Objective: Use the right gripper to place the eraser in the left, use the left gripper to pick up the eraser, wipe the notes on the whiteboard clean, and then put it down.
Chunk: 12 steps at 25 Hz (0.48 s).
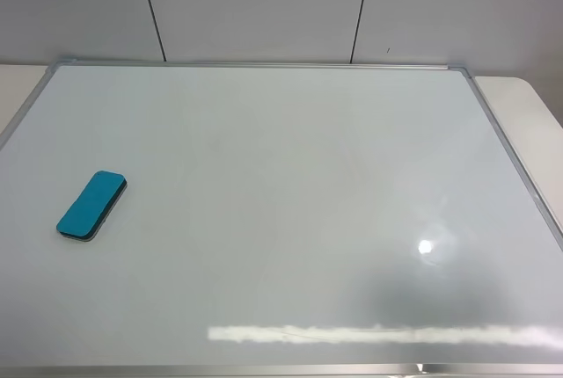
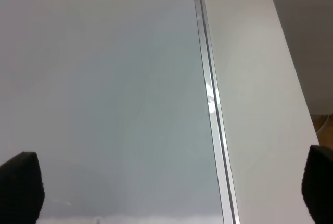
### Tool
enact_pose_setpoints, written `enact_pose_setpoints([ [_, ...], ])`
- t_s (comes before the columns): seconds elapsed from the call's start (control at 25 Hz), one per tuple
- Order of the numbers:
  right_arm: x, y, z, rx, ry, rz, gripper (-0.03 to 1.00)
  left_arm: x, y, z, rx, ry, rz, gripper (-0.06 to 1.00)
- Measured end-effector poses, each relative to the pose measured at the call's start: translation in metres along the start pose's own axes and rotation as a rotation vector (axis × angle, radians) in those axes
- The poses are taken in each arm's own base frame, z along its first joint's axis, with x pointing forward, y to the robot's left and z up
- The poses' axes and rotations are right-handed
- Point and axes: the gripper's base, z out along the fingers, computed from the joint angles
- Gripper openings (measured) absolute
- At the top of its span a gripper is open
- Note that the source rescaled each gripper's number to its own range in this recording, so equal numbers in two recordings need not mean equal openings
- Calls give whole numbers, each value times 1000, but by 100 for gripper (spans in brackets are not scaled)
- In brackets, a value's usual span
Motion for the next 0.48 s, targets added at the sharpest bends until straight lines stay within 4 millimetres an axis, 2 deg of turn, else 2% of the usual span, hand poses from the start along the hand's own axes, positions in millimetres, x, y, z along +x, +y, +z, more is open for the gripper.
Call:
enact_pose_setpoints([
  [0.48,0,0,0,0,0,0,100,0,0,0,0,0,0,100],
])
